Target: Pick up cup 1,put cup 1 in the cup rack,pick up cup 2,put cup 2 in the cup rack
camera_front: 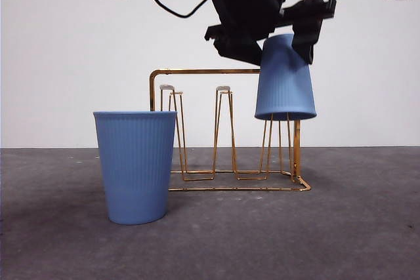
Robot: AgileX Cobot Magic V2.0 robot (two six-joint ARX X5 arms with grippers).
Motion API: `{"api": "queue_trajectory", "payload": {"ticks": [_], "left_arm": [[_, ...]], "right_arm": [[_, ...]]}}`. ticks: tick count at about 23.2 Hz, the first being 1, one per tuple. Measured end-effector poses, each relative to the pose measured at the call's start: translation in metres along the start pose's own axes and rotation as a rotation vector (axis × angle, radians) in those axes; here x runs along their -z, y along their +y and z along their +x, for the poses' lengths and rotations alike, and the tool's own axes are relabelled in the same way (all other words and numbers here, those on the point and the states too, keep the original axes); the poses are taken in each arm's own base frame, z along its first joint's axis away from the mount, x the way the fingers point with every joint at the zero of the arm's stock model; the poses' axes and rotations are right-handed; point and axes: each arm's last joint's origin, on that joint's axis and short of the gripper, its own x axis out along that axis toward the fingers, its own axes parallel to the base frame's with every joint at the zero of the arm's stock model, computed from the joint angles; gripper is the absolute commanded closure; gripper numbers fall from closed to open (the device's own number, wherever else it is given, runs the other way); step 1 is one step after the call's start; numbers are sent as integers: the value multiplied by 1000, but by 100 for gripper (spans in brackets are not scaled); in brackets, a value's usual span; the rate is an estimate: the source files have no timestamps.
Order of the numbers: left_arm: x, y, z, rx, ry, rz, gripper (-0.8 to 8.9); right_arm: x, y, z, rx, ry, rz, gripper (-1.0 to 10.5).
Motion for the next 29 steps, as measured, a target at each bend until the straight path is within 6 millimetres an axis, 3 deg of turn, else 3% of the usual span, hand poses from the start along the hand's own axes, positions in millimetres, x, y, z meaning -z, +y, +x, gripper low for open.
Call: {"api": "queue_trajectory", "payload": {"ticks": [9, 21, 22, 25, 26, 29], "left_arm": [[23, -2, 20, -13, 73, -13, 820], [26, -2, 21, -41, 94, -28, 810], [26, -2, 21, -41, 98, -27, 769], [26, -2, 21, -38, 105, -38, 476], [26, -2, 21, -32, 109, -41, 426], [27, -3, 21, -9, 129, -42, 426]], "right_arm": [[1, 0, 0, -1, 8, -3, 725], [1, 0, 0, -1, 10, -4, 725], [1, 0, 0, -1, 10, -4, 725], [1, 0, 0, -1, 10, -4, 725], [1, 0, 0, -1, 11, -4, 725], [1, 0, 0, -1, 11, -4, 725]]}}
